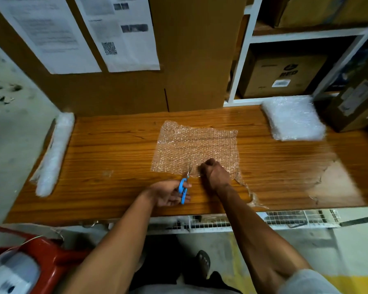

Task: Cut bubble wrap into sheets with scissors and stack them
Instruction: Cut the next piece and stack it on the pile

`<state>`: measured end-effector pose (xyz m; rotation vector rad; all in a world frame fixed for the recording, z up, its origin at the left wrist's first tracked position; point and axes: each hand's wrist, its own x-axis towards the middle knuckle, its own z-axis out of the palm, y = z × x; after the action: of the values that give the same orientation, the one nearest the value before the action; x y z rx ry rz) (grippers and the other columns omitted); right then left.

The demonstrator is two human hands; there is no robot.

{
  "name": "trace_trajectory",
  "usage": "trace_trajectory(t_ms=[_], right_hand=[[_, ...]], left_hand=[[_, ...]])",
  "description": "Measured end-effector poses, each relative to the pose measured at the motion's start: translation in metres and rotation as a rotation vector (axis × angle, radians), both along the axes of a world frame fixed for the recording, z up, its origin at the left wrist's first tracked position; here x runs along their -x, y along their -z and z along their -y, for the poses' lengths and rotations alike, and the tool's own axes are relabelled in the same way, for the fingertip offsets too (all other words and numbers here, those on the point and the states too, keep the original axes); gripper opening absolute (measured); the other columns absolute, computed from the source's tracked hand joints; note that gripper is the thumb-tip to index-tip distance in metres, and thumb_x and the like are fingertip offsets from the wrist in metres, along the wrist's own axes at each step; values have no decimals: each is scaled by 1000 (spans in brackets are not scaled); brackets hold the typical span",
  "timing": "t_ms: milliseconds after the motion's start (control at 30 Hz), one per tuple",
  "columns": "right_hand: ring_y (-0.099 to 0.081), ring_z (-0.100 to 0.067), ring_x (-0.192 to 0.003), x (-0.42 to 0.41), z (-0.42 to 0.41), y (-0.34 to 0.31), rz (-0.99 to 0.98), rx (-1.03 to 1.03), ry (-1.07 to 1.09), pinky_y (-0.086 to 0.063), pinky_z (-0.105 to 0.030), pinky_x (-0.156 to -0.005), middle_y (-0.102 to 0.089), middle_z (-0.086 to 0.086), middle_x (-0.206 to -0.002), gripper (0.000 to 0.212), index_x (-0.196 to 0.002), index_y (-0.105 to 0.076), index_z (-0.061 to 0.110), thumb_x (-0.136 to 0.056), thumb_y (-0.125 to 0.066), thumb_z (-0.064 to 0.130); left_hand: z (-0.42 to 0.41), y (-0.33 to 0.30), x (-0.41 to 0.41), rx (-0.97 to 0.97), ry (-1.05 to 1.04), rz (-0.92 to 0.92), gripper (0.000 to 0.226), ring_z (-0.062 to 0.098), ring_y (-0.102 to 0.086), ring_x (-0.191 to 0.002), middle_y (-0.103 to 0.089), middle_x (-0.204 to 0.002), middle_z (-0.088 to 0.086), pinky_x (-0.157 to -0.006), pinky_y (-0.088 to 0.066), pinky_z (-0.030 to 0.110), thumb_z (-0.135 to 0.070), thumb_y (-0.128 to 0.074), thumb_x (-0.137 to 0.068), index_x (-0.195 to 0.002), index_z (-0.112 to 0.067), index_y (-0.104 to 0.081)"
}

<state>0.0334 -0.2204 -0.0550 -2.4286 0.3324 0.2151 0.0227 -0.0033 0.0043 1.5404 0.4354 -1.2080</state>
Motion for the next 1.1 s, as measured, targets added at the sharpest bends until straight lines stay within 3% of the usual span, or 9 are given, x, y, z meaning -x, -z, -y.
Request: trace_trajectory(t_ms=[167, 333, 467, 567, 667, 733, 833, 1000, 1100], right_hand=[[-66, -32, -99, -5, -2, 2, -64, -155, 138, -38, -35, -79, -72, -5, -108, 33, -111, -66, 25, -98, -54, 54], [-63, -26, -94, -2, -4, -3, -60, -133, 114, -35, -25, -65, -64, 4, -96, 29, -113, -66, 22, -104, -52, 46], [-62, -27, -99, 4, -3, -9, 35, 126, -173, -46, -32, -77, -58, -3, -118, 16, -112, -64, 22, -101, -59, 34], [-61, -29, -100, 9, -1, -7, 114, 177, -222, -53, -38, -78, -56, -8, -124, 24, -116, -63, 19, -103, -53, 37], [-56, -30, -107, 12, -1, -6, 151, 206, -139, -46, -36, -82, -53, -11, -128, 31, -124, -57, 16, -103, -56, 40], [-49, -36, -129, 11, -3, -2, 96, 253, -125, -44, -43, -102, -45, -15, -147, 49, -140, -48, 14, -103, -57, 44], [-18, -36, -157, 10, -5, 6, -2, 239, -125, -17, -52, -126, -18, -15, -171, 71, -161, -29, 17, -104, -55, 49], [4, -32, -162, 14, -4, 14, -71, 211, -140, 1, -53, -128, 7, -9, -176, 84, -168, -6, 23, -105, -49, 57], [6, -30, -162, 13, -3, 16, -67, 212, -132, 0, -53, -129, 9, -9, -176, 87, -168, -2, 23, -104, -50, 57]], left_hand=[[-4, -2, 5, -54, 178, -90, 56, 20, -72, -115, -77, -117, 8, -77, -46, 26, -41, -75, -88, -132, -7, -65], [1, -10, 5, -128, 232, -87, 57, 15, -75, -101, -77, -117, 7, -62, -50, 19, -42, -73, -90, -133, -5, -65], [4, -9, 7, -140, 116, 0, 40, 17, -75, -90, -78, -107, 11, -67, -50, 20, -40, -74, -92, -115, -8, -69], [8, -6, 6, -134, 47, 46, 42, 15, -75, -80, -78, -106, 12, -62, -50, 19, -44, -76, -91, -115, -10, -67], [14, -4, 8, -135, 41, 68, 47, 14, -74, -76, -77, -106, 12, -62, -50, 20, -46, -76, -90, -116, -8, -68], [17, -2, 10, -130, 10, 71, 40, 16, -74, -80, -76, -110, 14, -59, -53, 20, -42, -76, -92, -114, -9, -68], [22, 3, 15, -127, -29, 79, 35, 20, -75, -89, -74, -111, 14, -59, -56, 22, -35, -76, -92, -115, -10, -70], [28, 7, 23, -115, -84, 55, 16, 20, -74, -87, -74, -107, 14, -71, -63, 31, -28, -77, -93, -98, -13, -73], [30, 10, 27, -148, -75, 76, 21, 16, -73, -81, -74, -104, 10, -59, -59, 26, -27, -79, -91, -100, -10, -71]])
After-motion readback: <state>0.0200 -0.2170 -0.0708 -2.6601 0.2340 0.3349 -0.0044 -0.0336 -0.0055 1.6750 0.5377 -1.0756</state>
